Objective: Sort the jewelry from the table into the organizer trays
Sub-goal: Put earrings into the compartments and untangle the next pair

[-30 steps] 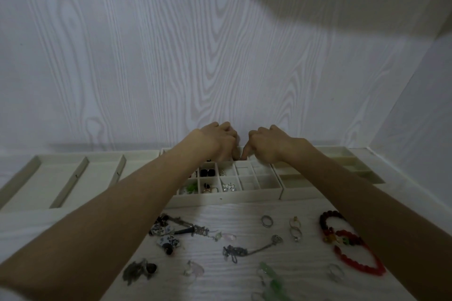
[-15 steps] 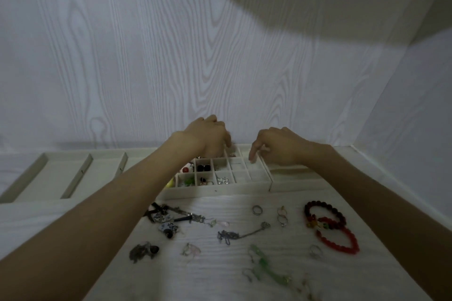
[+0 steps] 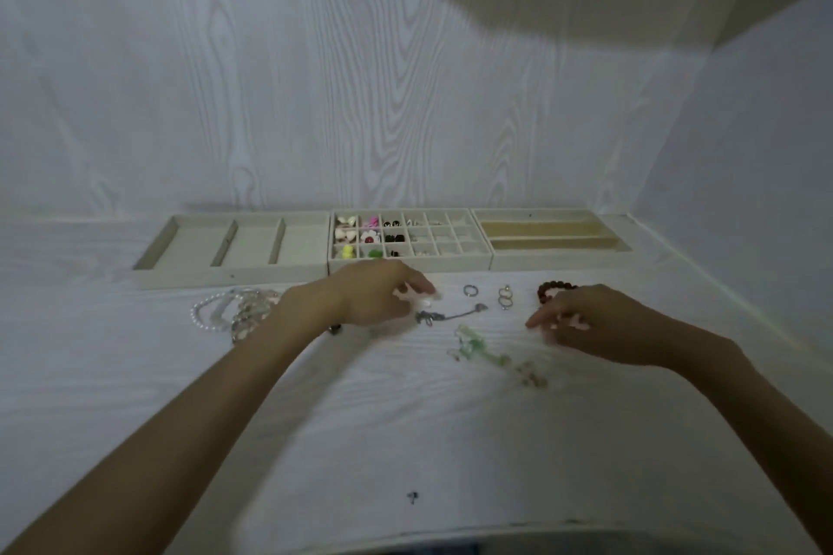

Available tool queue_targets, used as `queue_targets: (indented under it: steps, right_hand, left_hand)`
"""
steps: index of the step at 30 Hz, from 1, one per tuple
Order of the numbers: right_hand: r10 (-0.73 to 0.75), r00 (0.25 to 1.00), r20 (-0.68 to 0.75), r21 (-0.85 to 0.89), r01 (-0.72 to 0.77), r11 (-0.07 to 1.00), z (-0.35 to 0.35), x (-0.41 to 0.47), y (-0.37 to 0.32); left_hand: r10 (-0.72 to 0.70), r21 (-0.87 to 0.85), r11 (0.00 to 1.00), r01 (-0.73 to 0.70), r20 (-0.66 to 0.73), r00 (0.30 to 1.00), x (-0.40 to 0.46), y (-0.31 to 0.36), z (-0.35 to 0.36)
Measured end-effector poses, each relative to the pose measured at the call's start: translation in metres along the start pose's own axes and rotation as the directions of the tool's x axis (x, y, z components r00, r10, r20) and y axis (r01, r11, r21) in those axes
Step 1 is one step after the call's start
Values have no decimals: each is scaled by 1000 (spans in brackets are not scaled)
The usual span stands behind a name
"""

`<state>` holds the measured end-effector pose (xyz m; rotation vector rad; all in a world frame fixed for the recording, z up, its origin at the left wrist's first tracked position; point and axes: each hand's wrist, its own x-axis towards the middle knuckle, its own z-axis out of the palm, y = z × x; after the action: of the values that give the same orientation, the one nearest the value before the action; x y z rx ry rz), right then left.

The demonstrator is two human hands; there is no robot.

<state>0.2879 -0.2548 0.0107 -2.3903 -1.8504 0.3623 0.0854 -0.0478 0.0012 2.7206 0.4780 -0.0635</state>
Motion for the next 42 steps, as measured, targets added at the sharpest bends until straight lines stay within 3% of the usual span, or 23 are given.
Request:
queue_targets:
  steps: [4,7,10,15,22,26,30,33,37,42]
  right_hand:
    - [-3,998,-69,62,7,998,21,-13,-3]
    - [16,999,-41,120,-11,993,35,-20,-10]
    - [22,998,-57,156,-13,988,44,-25,-20]
    - [71,968,-240,69,-56,996,53,-20,-35]
    - [58,938,-343,-10,-65,998,57,-2,-47]
    - [52,928,-370,192,22,981,47,4,-50]
    - [92,945,-315,480,75,874,26,12,-58]
    - [59,944,-325,507,121,853,13,20,-63]
    - [37,926,-376,541,186,820,-2,39,-69]
    - [103,895,-434,595,199,779,-19,71,-66]
  left_hand:
    - [60,-5,998,-60,-3,998,-13,10,22]
    - [85,-35,996,-86,-29,996,-17,17,36]
    - [86,34,996,-83,-107,991,-16,21,50]
    - [112,20,994,-110,-257,960,-8,32,64]
    - [108,-72,989,-131,-262,959,-3,34,64]
    - [66,-177,979,-105,-212,975,-5,20,56]
    - [68,-368,921,-127,-169,983,-12,12,36]
    - [113,-482,860,-167,-139,984,-16,16,17]
    - [72,-675,722,-155,-150,986,-11,14,1]
    - [-44,-679,716,-162,-275,960,5,-9,-21]
